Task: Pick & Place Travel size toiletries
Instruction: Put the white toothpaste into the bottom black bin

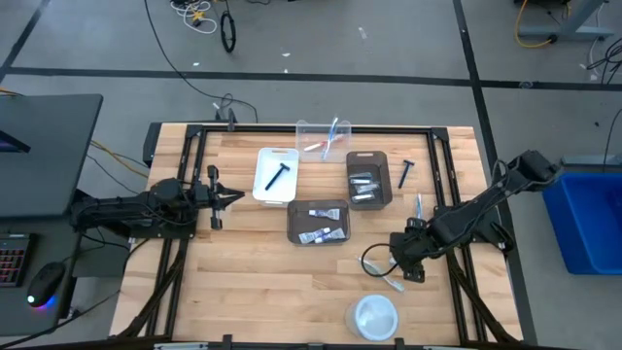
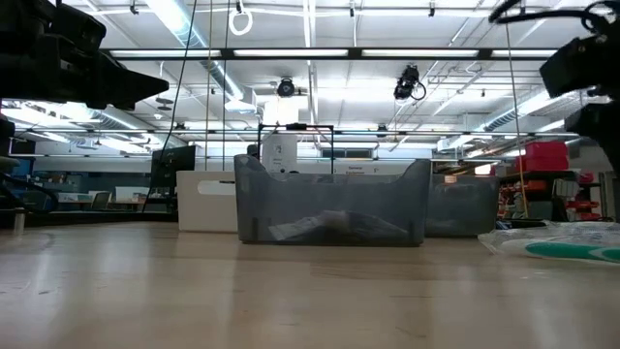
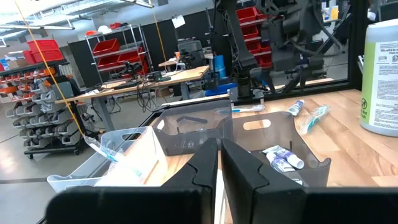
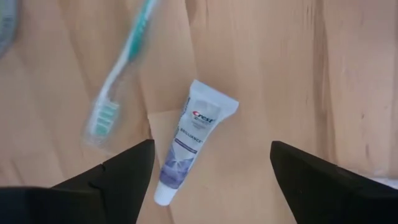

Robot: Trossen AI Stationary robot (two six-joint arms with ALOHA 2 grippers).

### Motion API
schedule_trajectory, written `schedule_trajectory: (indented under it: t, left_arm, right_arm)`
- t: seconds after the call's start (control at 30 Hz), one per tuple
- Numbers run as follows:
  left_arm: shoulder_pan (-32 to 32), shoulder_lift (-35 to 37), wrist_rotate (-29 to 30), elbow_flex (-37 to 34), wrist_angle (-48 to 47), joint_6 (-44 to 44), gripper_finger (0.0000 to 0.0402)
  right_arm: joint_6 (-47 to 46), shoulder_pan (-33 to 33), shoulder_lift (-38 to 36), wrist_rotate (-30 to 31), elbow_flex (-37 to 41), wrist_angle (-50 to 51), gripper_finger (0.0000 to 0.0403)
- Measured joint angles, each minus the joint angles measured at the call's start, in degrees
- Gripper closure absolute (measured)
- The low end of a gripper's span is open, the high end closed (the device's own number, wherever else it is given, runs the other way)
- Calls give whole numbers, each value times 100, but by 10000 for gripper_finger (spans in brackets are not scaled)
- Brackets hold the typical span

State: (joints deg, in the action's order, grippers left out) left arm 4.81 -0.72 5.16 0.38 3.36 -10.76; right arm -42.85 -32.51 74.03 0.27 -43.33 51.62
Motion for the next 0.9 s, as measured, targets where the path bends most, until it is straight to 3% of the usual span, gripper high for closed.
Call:
schedule_trajectory:
  t: [0.9]
  left_arm:
    - [-1,1,0,-1,0,0,374]
  right_arm:
    - [-938,-140,1491,-210,-20,-409,87]
